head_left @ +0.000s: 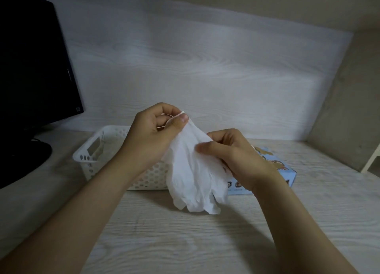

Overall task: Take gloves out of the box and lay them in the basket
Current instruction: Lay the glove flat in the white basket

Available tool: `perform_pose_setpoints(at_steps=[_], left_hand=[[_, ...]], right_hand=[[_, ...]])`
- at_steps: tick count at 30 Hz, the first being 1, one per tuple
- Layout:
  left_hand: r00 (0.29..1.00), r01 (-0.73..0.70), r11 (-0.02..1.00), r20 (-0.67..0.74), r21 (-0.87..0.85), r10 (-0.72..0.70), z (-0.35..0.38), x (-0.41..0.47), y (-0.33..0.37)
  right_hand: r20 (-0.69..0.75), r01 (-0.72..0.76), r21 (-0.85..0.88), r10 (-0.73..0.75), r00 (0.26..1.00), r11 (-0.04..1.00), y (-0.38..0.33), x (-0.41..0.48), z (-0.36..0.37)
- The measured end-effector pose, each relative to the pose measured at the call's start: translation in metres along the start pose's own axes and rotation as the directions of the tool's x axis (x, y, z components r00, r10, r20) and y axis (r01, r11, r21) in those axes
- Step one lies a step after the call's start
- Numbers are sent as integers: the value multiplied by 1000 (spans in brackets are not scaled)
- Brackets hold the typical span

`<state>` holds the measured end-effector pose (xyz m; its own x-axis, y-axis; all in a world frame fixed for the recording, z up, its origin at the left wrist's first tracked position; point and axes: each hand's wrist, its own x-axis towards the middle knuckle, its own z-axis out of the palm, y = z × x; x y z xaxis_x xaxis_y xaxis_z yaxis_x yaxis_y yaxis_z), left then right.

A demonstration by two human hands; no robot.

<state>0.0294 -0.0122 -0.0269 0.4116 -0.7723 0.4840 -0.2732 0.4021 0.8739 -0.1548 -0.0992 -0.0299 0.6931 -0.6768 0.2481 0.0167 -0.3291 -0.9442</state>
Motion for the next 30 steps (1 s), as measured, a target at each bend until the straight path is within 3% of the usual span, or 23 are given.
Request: perform_pose_setpoints(at_steps=[5, 8, 12, 15, 18, 20, 25, 30], left_hand=[[994, 70, 996, -83, -62, -75, -4, 3, 1], [978, 123, 991, -162, -43, -128, -9, 9, -6], [957, 199, 980, -208, -28, -201, -16, 14, -9], [934, 291, 957, -219, 6, -282, -19, 17, -6], [927, 278, 942, -310, 187, -212, -22, 17, -4], [933, 223, 914, -346, 340, -100, -27, 15, -4], [946, 148, 786, -319, 601, 65, -47, 16, -10], [953, 257, 658, -299, 707, -51, -61, 17, -16]], right_hand=[[-73, -24, 147, 35, 997, 989, 1, 3, -3], [-136, -79, 145, 99, 986, 986, 1, 3, -2], [-332, -56, -103, 19, 943, 993, 8, 13, 2], [-468, -16, -368, -171, 867, 930, 10, 26, 7], [-392, 51, -641, -384, 836, 766, 6, 42, 15], [-315, 64, -748, -438, 842, 661, 5, 55, 21], [-163, 83, -849, -409, 898, 521, -3, 87, 36], [-53, 100, -871, -293, 955, 480, -1, 118, 47]])
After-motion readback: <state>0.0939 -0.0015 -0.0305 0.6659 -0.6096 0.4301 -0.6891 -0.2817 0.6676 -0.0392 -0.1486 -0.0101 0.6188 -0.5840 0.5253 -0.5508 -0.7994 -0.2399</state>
